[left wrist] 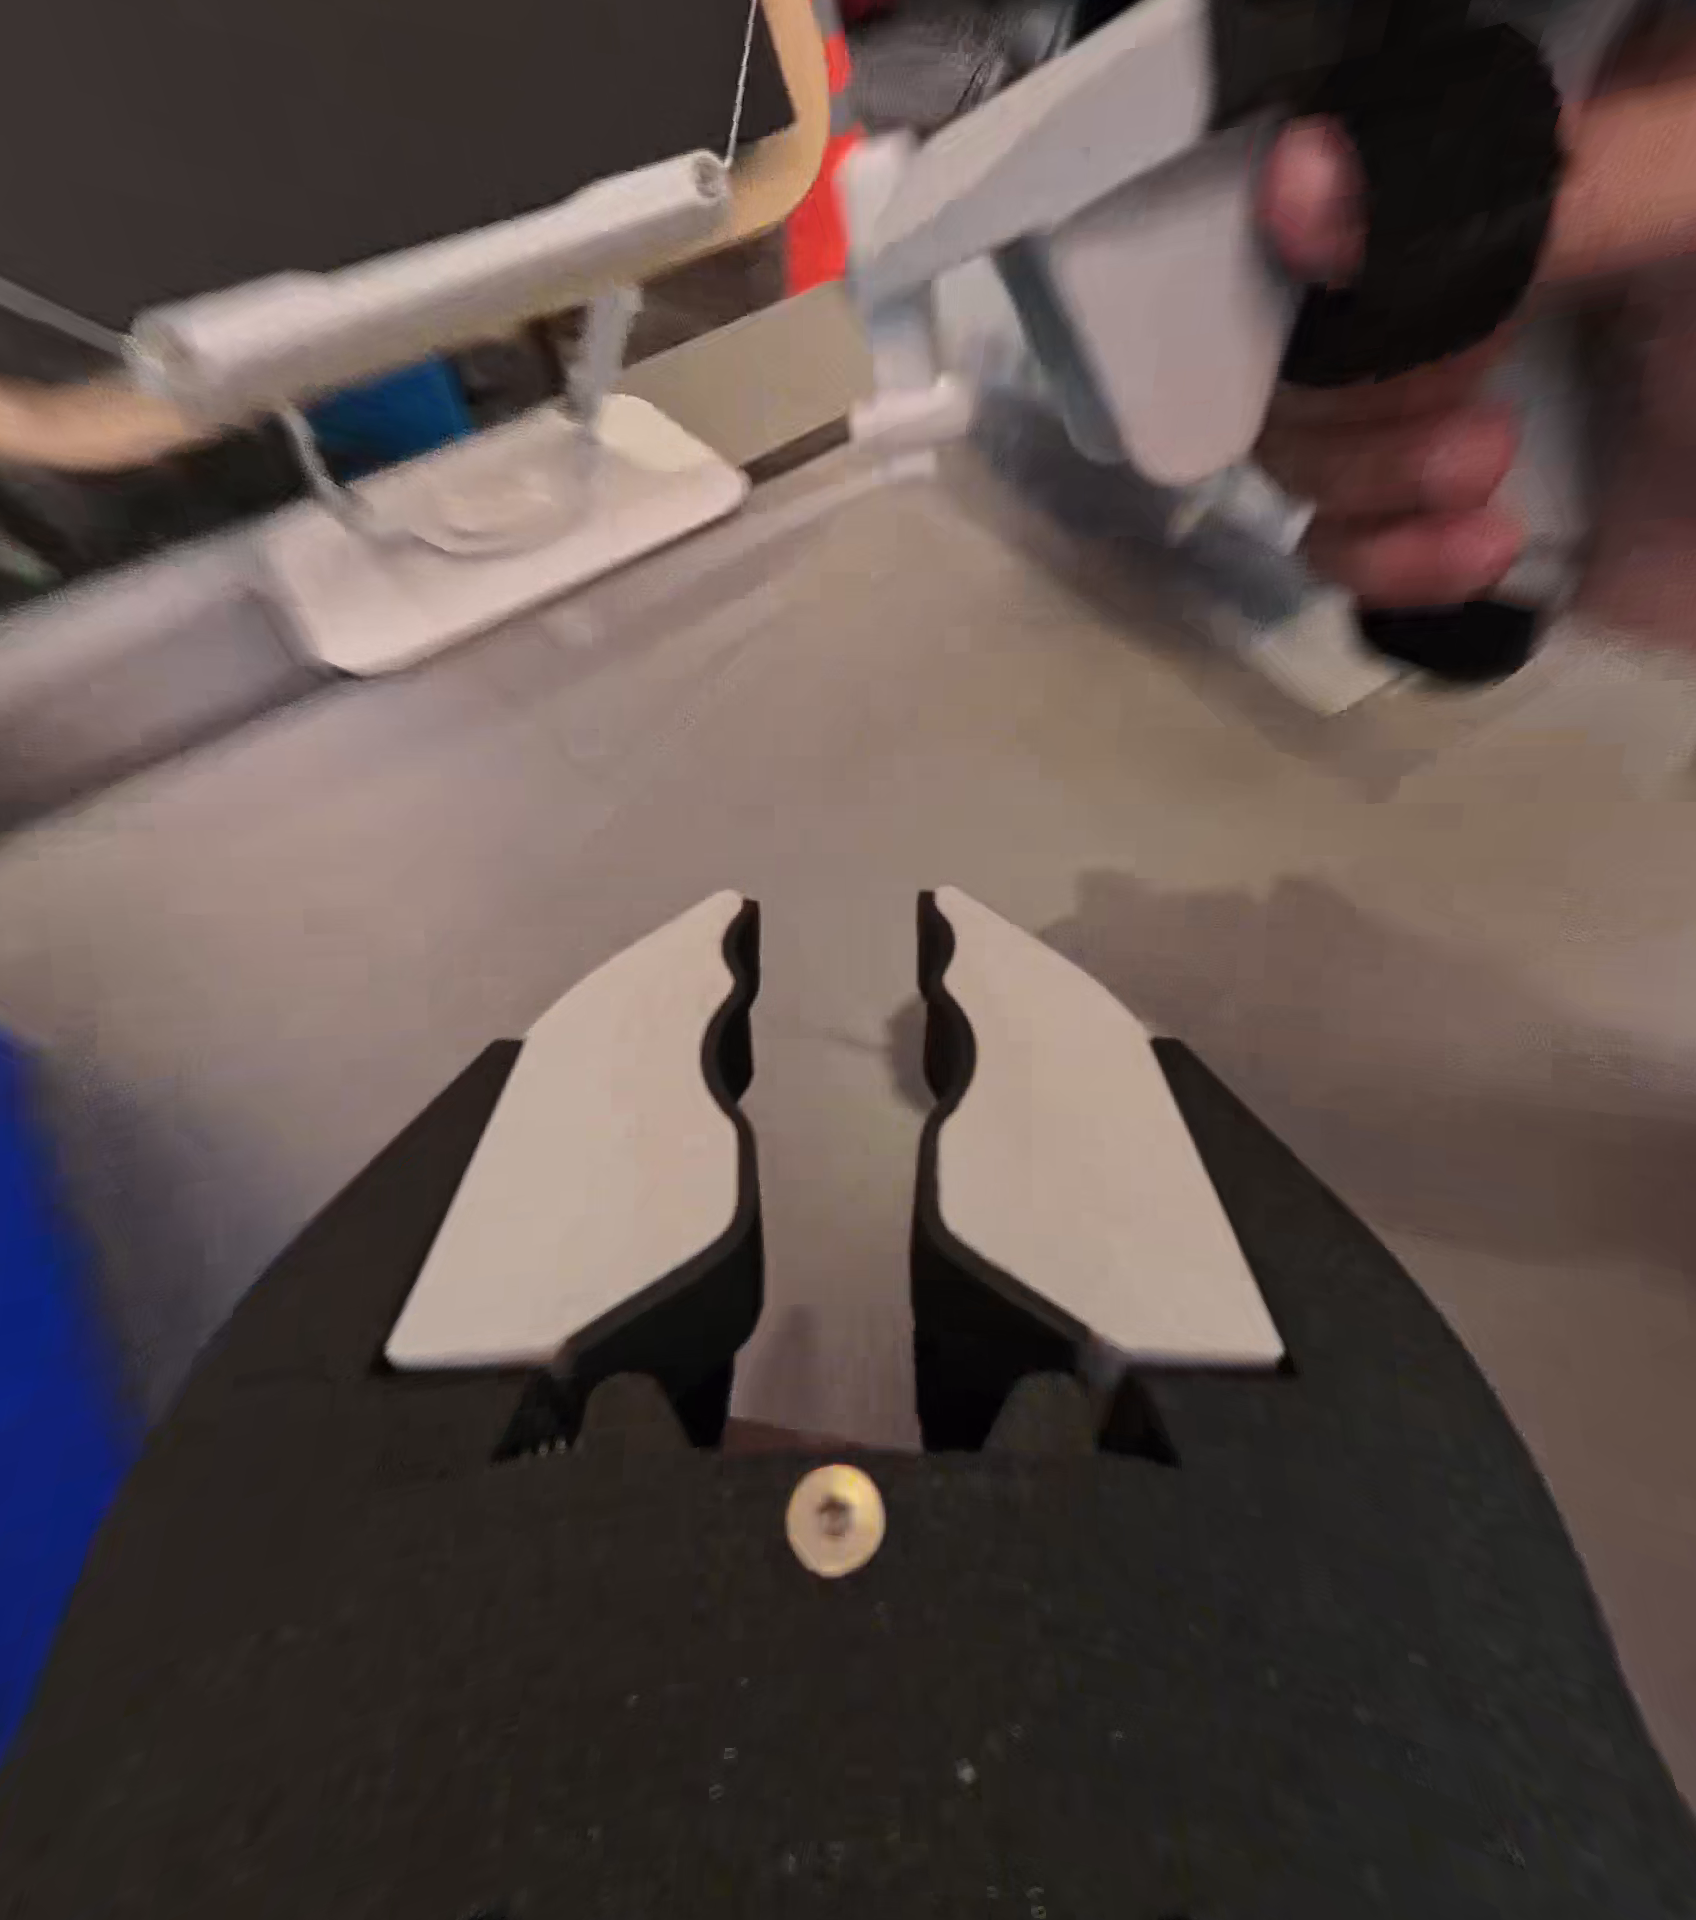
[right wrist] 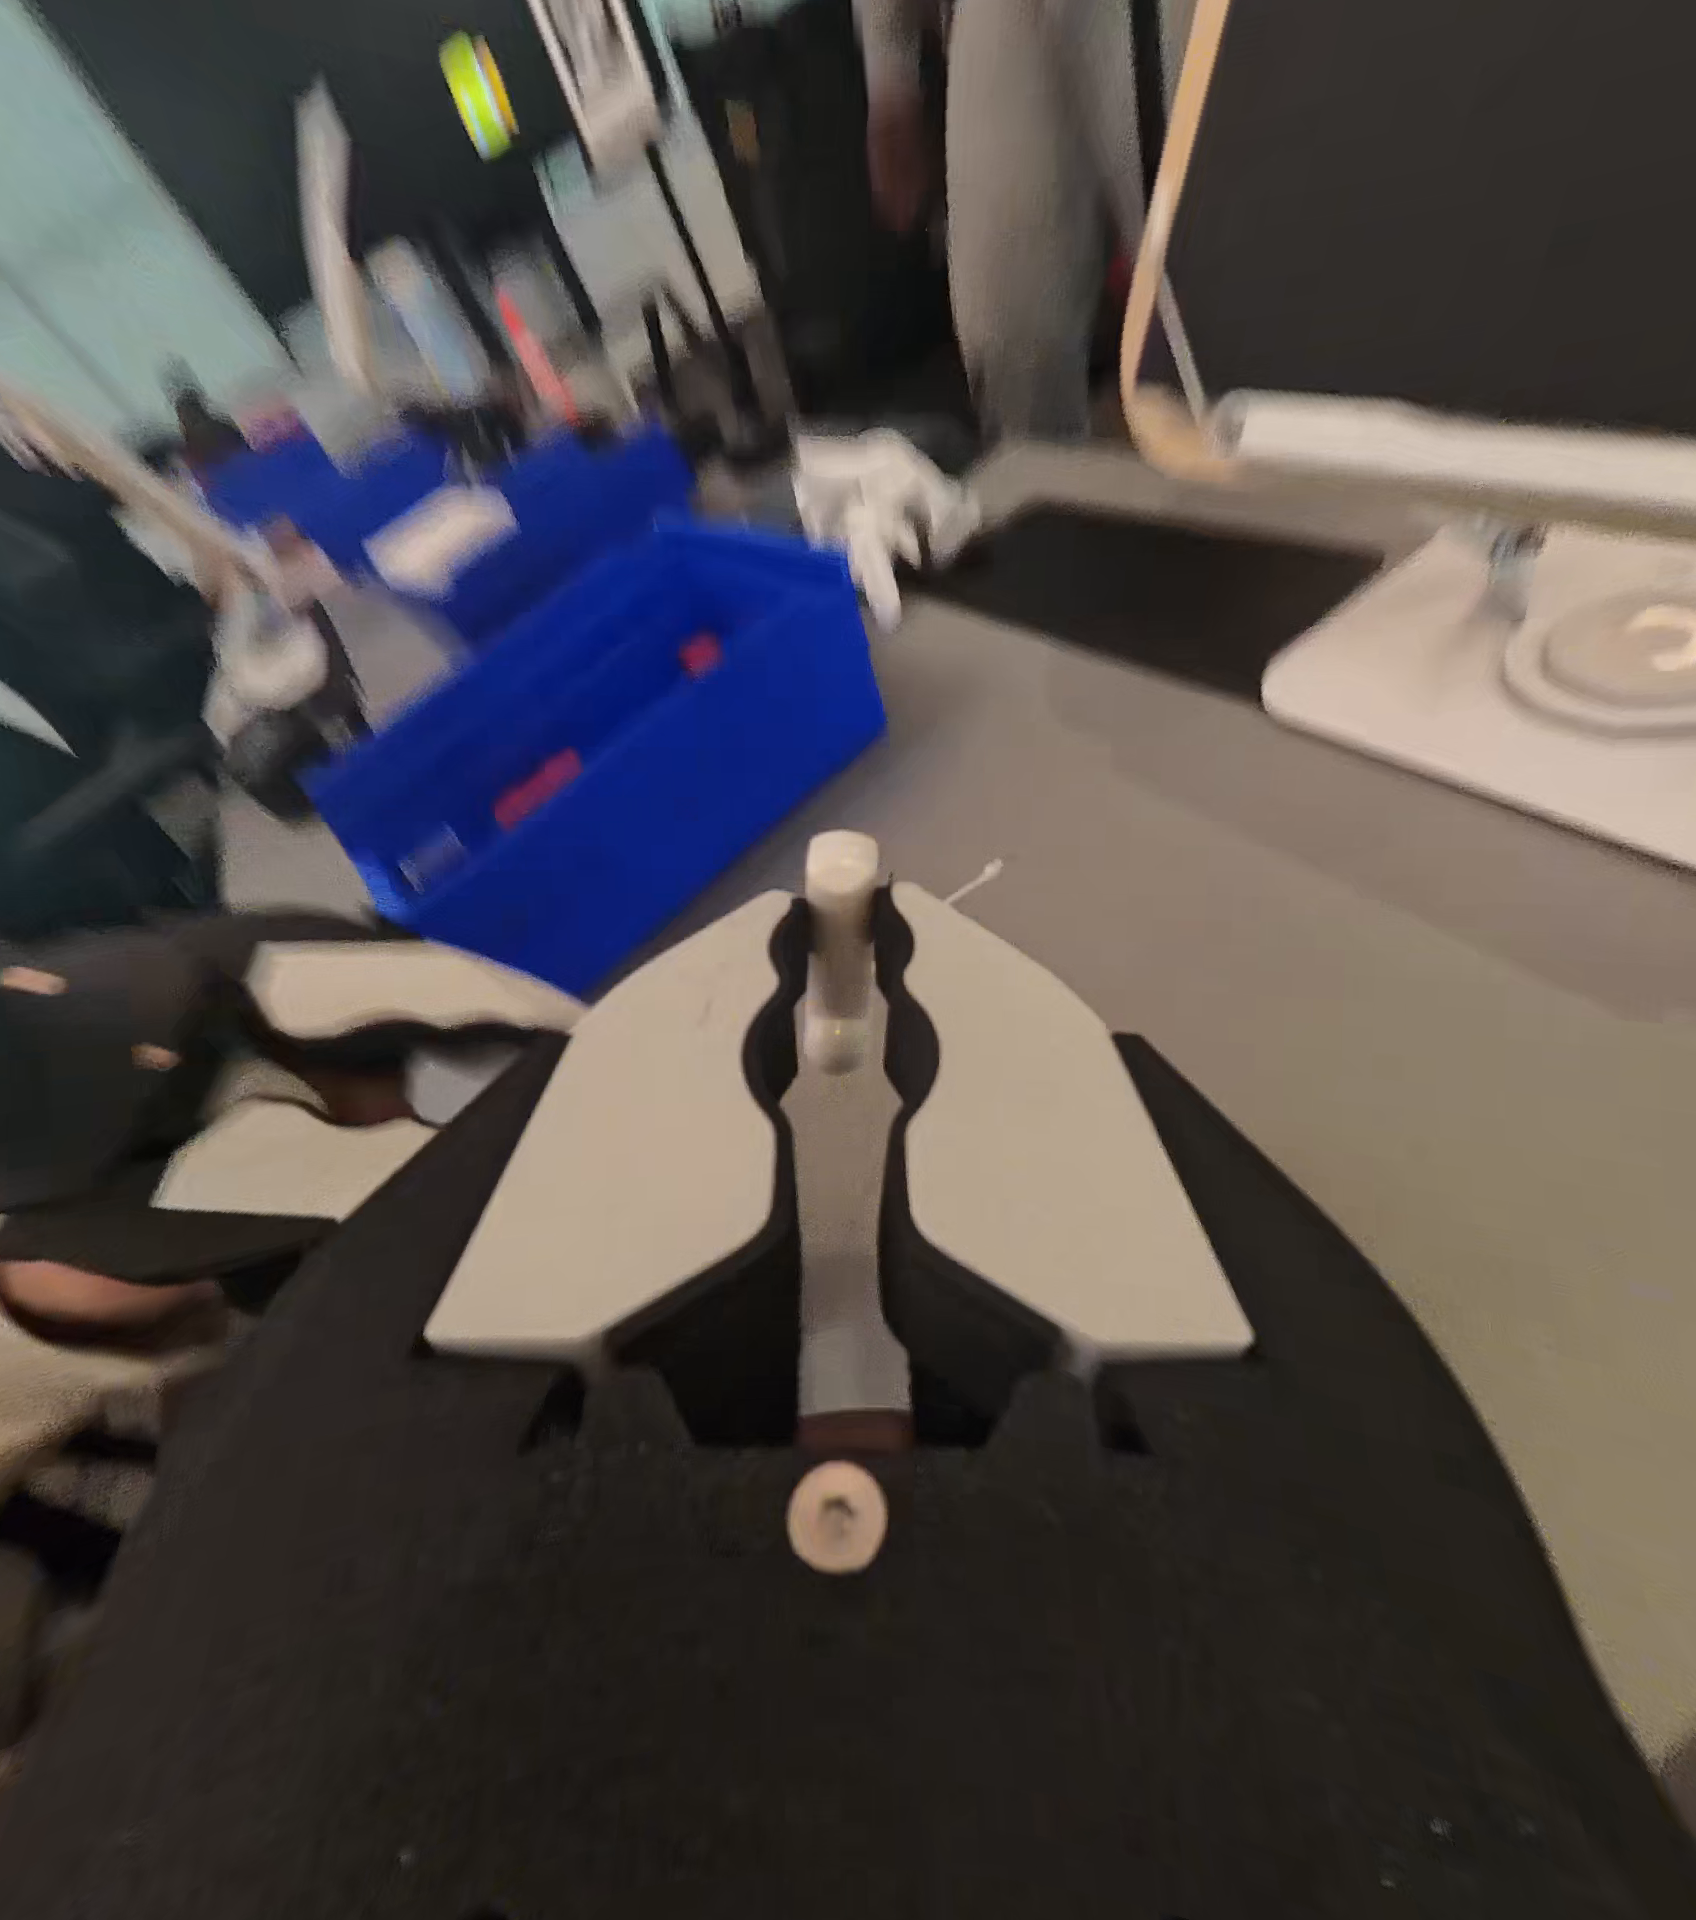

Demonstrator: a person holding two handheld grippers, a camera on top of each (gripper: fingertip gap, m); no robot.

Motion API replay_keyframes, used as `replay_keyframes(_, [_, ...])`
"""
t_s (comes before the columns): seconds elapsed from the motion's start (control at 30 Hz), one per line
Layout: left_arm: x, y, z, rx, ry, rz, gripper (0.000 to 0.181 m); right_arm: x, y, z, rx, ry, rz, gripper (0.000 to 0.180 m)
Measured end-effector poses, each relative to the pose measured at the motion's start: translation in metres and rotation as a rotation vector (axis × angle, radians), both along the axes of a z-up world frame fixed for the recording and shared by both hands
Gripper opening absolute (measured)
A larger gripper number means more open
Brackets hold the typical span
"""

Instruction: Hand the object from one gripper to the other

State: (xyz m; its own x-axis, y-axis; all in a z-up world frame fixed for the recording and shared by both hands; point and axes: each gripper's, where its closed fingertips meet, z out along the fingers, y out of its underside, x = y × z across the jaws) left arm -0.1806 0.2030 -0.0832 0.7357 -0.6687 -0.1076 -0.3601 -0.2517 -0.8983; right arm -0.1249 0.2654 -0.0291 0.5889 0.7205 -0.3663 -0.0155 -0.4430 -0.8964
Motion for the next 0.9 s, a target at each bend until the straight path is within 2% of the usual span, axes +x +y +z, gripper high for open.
replay_keyframes(0.07, [0.008, -0.010, -0.001, -0.145, -0.338, -0.023, 0.028, 0.013, -0.013, 0.022, 0.111, 0.268, -0.029, 0.012])
replay_keyframes(0.13, [0.015, -0.013, 0.010, -0.266, -0.614, -0.066, 0.037, 0.018, -0.033, 0.034, 0.156, 0.519, -0.017, 0.011])
replay_keyframes(0.2, [0.017, -0.009, 0.025, -0.313, -0.792, -0.112, 0.039, 0.018, -0.053, 0.034, 0.144, 0.702, -0.004, 0.012])
replay_keyframes(0.27, [0.019, -0.007, 0.040, -0.341, -0.944, -0.181, 0.038, 0.023, -0.060, 0.021, 0.124, 0.819, -0.068, 0.011])
replay_keyframes(0.33, [0.020, -0.005, 0.046, -0.370, -1.044, -0.217, 0.038, 0.022, -0.063, 0.009, 0.034, 0.938, -0.054, 0.011])
replay_keyframes(0.4, [0.019, -0.002, 0.048, -0.379, -1.106, -0.226, 0.036, 0.015, -0.066, 0.004, -0.037, 0.993, 0.000, 0.011])
replay_keyframes(0.57, [0.014, 0.002, 0.048, -0.398, -1.148, -0.236, 0.031, 0.000, -0.072, -0.001, -0.063, 0.980, 0.058, 0.012])
replay_keyframes(0.6, [0.012, 0.003, 0.048, -0.399, -1.155, -0.230, 0.028, -0.003, -0.072, -0.003, -0.072, 0.976, 0.062, 0.011])
replay_keyframes(0.67, [0.009, 0.008, 0.042, -0.403, -1.143, -0.184, 0.008, -0.009, -0.074, -0.007, -0.092, 0.961, 0.080, 0.012])
replay_keyframes(0.73, [0.008, 0.009, 0.042, -0.411, -1.152, -0.185, 0.001, -0.017, -0.074, -0.014, -0.126, 0.934, 0.094, 0.011])
replay_keyframes(0.9, [0.005, 0.003, 0.037, -0.493, -1.121, -0.260, 0.001, -0.028, -0.073, -0.030, -0.207, 0.860, 0.081, 0.012])
